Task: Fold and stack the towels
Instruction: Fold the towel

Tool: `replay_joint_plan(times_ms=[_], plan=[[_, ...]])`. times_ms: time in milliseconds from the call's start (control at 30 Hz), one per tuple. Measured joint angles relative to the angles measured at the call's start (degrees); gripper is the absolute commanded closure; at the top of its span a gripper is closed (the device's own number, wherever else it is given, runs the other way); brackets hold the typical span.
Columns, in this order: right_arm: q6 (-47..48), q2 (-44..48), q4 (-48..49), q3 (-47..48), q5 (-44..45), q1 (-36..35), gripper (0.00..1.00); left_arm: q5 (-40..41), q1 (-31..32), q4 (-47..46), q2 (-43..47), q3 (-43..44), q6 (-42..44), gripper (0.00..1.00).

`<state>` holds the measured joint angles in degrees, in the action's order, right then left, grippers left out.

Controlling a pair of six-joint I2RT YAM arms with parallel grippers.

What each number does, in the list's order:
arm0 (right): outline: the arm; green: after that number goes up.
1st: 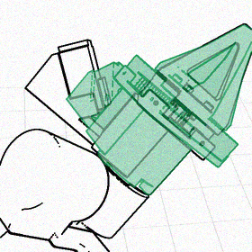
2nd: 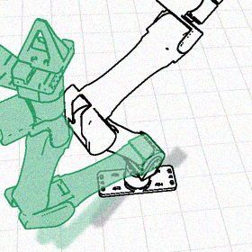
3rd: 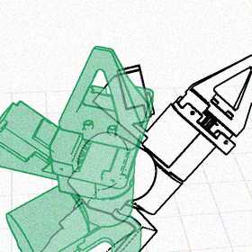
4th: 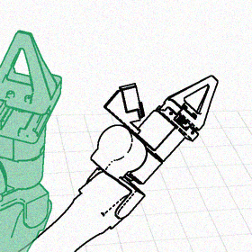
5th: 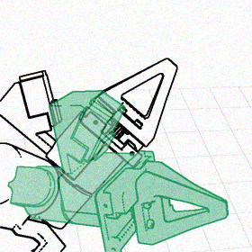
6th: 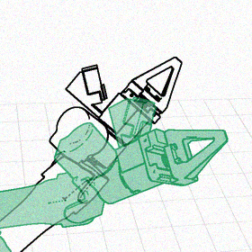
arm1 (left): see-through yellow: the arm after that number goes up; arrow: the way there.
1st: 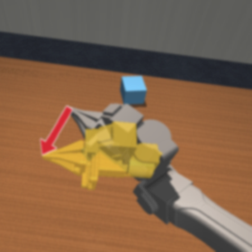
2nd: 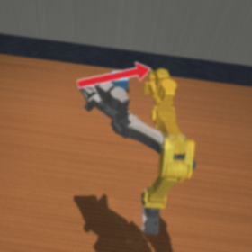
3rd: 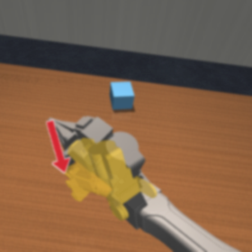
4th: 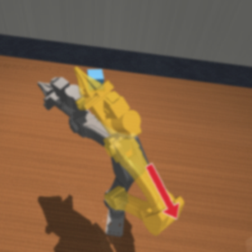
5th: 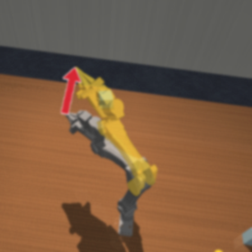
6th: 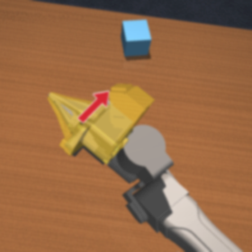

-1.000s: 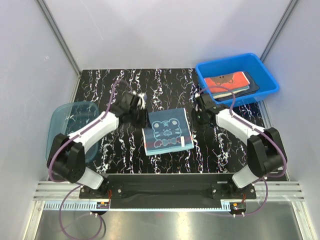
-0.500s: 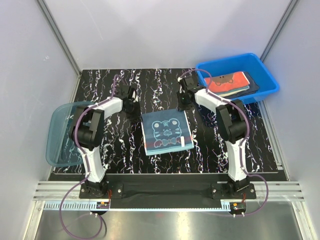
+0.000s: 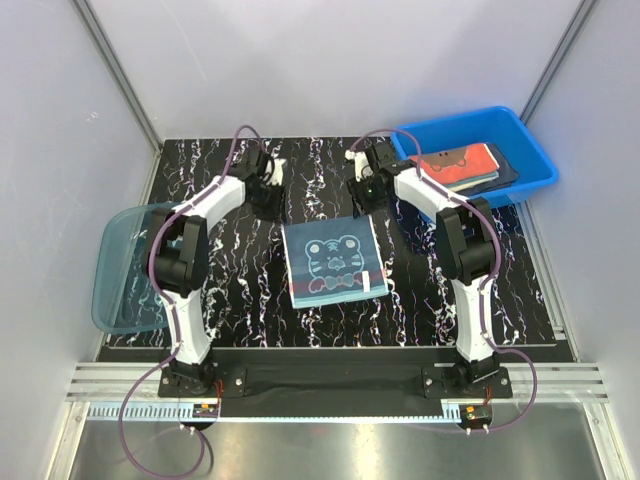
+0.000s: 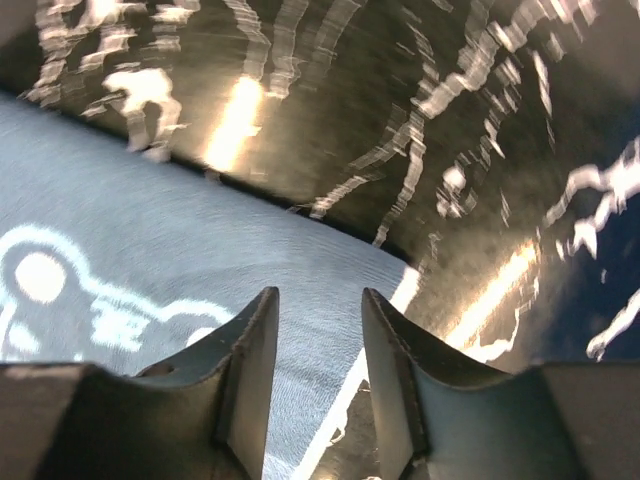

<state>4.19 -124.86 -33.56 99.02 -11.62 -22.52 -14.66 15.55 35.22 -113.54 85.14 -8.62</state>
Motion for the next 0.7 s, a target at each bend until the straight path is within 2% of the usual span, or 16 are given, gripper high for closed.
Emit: replay_joint_plan(times_ms=[233,433,700], plan=[[14.3,-1.1,-8.1,7.8,-9.0,1.2,0.49,-4.3,-0.1,1.4,-4.5,5.6,10.2,0.64],[23.8,-8.9,-18.2,22.2,-16.7,5.5,0.47,-7.5,-0.3,3.8,-9.9,8.6,13.8,0.63],[30.5,-18.2,-28.2,29.0,-21.4,7.7,0.48,-7.3,-1.1,6.5,-12.9,13.0,16.8,0.66]])
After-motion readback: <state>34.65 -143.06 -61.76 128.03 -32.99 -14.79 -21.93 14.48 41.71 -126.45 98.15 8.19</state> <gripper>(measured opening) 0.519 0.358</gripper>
